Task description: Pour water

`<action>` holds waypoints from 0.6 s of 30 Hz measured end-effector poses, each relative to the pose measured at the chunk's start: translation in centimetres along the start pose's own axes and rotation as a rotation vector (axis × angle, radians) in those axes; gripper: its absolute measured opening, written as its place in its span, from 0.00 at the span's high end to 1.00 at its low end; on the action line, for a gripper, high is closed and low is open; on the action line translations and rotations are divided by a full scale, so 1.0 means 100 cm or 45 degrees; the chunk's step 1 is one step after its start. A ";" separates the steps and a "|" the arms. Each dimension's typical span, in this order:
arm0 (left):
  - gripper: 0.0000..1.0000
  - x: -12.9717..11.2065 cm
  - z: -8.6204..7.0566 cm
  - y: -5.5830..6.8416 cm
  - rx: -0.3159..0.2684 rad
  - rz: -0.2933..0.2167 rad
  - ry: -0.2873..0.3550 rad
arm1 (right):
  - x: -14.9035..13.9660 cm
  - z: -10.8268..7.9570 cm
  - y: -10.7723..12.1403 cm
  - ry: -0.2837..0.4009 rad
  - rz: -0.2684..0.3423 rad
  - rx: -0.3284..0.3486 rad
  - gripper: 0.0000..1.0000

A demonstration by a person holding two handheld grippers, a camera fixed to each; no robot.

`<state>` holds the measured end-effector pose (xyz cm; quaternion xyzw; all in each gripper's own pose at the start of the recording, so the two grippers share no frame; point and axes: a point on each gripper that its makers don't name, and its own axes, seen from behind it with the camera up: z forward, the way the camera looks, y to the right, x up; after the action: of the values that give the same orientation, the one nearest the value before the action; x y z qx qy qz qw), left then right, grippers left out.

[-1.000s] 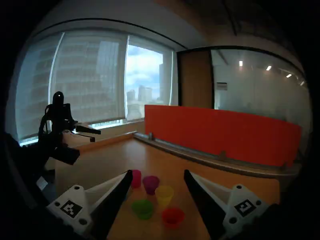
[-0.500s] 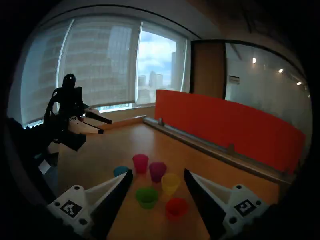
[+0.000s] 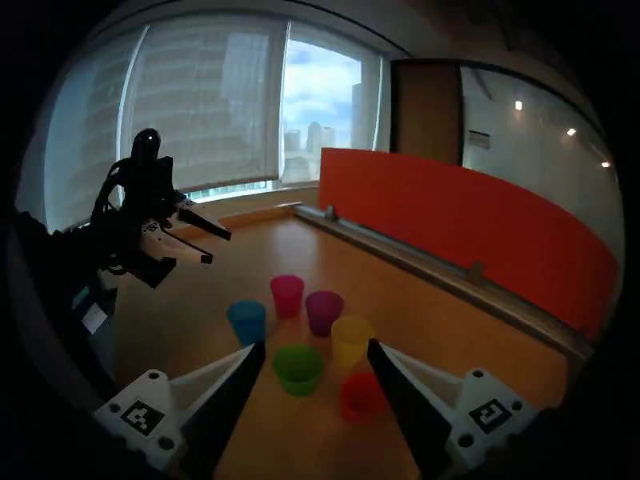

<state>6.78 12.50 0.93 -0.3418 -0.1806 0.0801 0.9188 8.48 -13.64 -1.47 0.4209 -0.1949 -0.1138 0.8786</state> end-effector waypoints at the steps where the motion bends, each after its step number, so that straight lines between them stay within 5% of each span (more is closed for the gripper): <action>1: 0.02 -0.003 0.001 0.001 -0.003 0.003 -0.010 | -0.003 0.002 0.000 -0.010 -0.004 0.002 0.01; 18: 0.02 -0.048 0.016 0.008 -0.060 0.035 -0.150 | -0.037 0.020 -0.009 -0.119 -0.030 0.041 0.01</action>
<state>1.67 12.76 0.19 -0.3605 -0.2315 0.1083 0.8971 4.27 -14.21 -1.97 0.4316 -0.2325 -0.1406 0.8602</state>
